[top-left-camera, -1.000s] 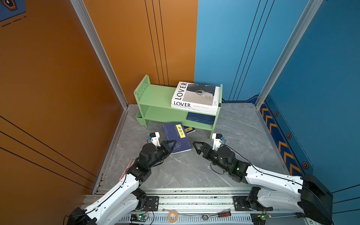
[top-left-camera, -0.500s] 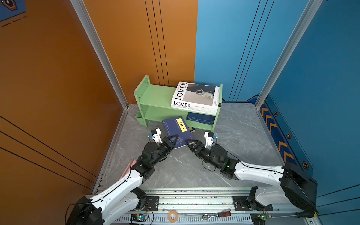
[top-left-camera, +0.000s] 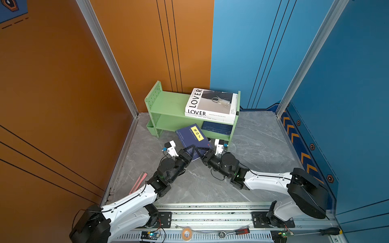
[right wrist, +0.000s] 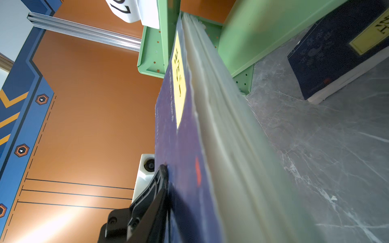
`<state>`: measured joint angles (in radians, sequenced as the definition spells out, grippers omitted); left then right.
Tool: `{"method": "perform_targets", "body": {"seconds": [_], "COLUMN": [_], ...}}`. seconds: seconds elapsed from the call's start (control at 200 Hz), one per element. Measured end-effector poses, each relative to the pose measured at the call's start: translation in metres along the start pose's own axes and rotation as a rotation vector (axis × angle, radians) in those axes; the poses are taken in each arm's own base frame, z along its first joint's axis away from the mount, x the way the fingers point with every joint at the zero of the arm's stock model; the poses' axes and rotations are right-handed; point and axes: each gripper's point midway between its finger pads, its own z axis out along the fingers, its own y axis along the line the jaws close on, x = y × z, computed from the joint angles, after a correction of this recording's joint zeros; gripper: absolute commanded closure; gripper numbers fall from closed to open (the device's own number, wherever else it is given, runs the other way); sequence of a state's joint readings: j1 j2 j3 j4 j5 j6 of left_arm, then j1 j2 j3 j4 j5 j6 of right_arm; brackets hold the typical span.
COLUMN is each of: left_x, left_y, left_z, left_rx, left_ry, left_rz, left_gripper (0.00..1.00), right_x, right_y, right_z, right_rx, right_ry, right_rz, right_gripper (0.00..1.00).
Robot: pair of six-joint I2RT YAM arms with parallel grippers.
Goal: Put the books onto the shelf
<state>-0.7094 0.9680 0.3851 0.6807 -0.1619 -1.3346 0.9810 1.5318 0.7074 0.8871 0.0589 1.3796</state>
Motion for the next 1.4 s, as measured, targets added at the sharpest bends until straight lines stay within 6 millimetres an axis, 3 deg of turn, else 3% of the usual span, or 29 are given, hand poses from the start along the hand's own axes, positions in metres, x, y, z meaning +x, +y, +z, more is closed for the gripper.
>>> {"method": "perform_targets", "body": {"seconds": [0.11,0.225,0.295,0.441,0.541,0.701,0.921,1.106,1.302,1.397], "left_x": [-0.002,-0.002,-0.002,0.000,-0.005,-0.032,-0.056,-0.040,-0.023,-0.018], "left_y": [0.004,0.006,0.008,0.010,0.010,0.014,0.020,0.004,0.013,0.014], "left_z": [0.000,-0.001,-0.002,-0.002,-0.003,-0.008,-0.012,-0.003,0.003,0.005], "left_rx": [-0.009,-0.012,-0.015,-0.019,-0.023,-0.056,-0.099,-0.060,-0.071,-0.070], "left_ry": [-0.017,-0.023,-0.023,-0.013,-0.012,-0.024,0.062,0.232,0.342,0.370], "left_rz": [-0.002,-0.008,-0.016,-0.031,-0.033,-0.032,-0.033,-0.019,-0.038,-0.037], "left_gripper": [1.00,1.00,0.99,0.65,0.36,0.21,0.18,0.20,0.24,0.31], "right_x": [0.001,0.000,-0.001,-0.003,-0.013,-0.035,-0.063,-0.069,-0.059,-0.055], "right_y": [0.000,0.003,0.001,-0.001,-0.008,-0.023,-0.007,0.005,0.005,0.005], "right_z": [0.003,0.003,0.002,-0.003,-0.009,-0.022,-0.046,-0.059,-0.063,-0.064], "right_rx": [-0.019,-0.031,-0.019,0.023,0.078,0.177,0.143,0.102,0.091,0.087], "right_ry": [0.000,-0.002,-0.002,0.003,-0.001,0.038,0.098,0.158,0.229,0.249], "right_rz": [0.026,0.041,0.040,0.025,-0.010,-0.081,-0.113,-0.135,-0.142,-0.140], "right_gripper": [0.79,0.96,0.97,0.97,0.97,0.98,0.99,0.99,0.99,0.99]}}
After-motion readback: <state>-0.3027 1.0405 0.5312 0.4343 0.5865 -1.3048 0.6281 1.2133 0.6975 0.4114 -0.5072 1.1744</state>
